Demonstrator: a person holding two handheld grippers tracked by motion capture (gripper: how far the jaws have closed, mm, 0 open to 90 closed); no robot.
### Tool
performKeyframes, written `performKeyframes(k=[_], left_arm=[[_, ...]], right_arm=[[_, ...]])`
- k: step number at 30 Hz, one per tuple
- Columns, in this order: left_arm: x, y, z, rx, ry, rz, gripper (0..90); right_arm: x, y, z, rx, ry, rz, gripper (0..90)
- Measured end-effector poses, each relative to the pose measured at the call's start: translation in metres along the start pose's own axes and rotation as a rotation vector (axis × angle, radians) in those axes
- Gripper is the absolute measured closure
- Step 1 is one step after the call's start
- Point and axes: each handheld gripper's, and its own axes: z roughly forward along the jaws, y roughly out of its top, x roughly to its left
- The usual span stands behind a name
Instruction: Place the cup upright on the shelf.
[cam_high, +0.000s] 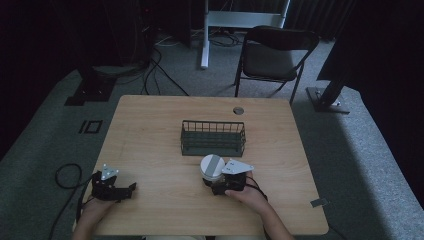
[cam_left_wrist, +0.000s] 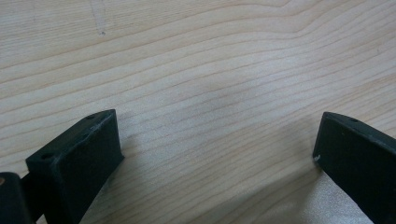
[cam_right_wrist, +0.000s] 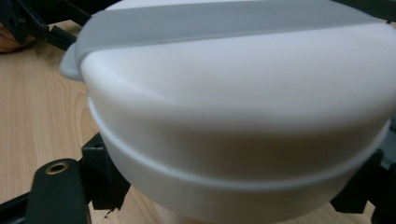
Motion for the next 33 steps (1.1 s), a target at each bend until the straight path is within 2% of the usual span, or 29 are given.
performKeyframes(k=[7, 14, 20, 28, 33], left_arm=[[0.000, 0.000, 0.000, 0.000, 0.000, 0.000, 1.2], [0.000, 0.000, 0.000, 0.000, 0.000, 0.000, 1.2], [0.000, 0.000, 0.000, 0.000, 0.000, 0.000, 1.2], [0.000, 0.000, 0.000, 0.000, 0.000, 0.000, 1.2], [0.000, 0.000, 0.000, 0.000, 0.000, 0.000, 1.2]], right_arm=[[-0.003, 0.006, -0.006, -0.011, 0.003, 0.020, 18.3], [-0.005, 0.017, -0.013, -0.023, -0.017, 0.009, 18.3], [-0.007, 0.025, -0.017, -0.035, -0.002, 0.025, 18.3], [-0.009, 0.042, -0.021, -0.061, -0.021, 0.020, 18.3], [-0.012, 0.057, -0.025, -0.084, -0.049, 0.016, 18.3]])
